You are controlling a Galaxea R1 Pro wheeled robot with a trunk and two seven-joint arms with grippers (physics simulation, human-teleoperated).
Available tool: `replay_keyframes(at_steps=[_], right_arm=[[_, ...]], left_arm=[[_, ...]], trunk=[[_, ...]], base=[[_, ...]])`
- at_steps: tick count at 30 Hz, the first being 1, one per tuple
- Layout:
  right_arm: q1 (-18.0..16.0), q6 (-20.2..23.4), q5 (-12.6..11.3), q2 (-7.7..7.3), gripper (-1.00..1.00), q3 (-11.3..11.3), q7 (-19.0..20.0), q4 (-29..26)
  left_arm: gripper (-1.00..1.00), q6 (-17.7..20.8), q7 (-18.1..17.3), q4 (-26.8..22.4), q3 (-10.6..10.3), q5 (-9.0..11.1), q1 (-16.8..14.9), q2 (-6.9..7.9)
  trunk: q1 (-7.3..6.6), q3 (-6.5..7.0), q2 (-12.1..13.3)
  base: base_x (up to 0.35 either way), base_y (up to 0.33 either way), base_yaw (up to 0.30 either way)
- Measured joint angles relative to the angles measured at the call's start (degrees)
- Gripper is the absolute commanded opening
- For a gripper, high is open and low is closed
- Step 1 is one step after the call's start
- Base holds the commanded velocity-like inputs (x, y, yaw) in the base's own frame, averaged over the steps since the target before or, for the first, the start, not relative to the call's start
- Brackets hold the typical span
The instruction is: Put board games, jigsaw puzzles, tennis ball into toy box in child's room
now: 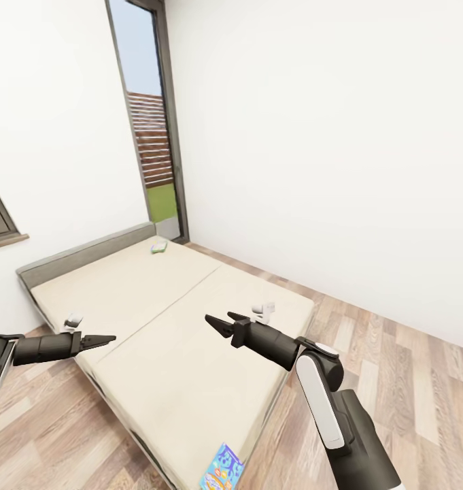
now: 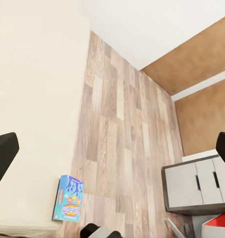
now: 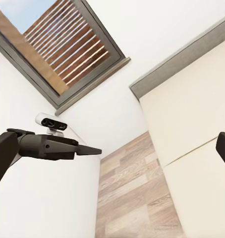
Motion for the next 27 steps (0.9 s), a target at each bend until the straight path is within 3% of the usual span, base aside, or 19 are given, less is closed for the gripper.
replay_keyframes(at_steps=[9, 27], right_arm=[[0.0, 0.0, 0.0, 0.02, 1.00, 0.1, 0.0, 0.0], [0.0, 0.0, 0.0, -0.02, 1.00, 0.1, 0.1, 0.0]], left_arm=[[1.00, 0.0, 0.0, 0.0, 0.0, 0.0, 0.0, 0.00], [1.00, 0.0, 0.0, 0.0, 0.0, 0.0, 0.0, -0.01]], trunk=[[0.00, -0.05, 0.0], [-0.01, 0.51, 0.0]], base=[[0.000, -0.189, 0.066], [0.040, -0.081, 0.201]])
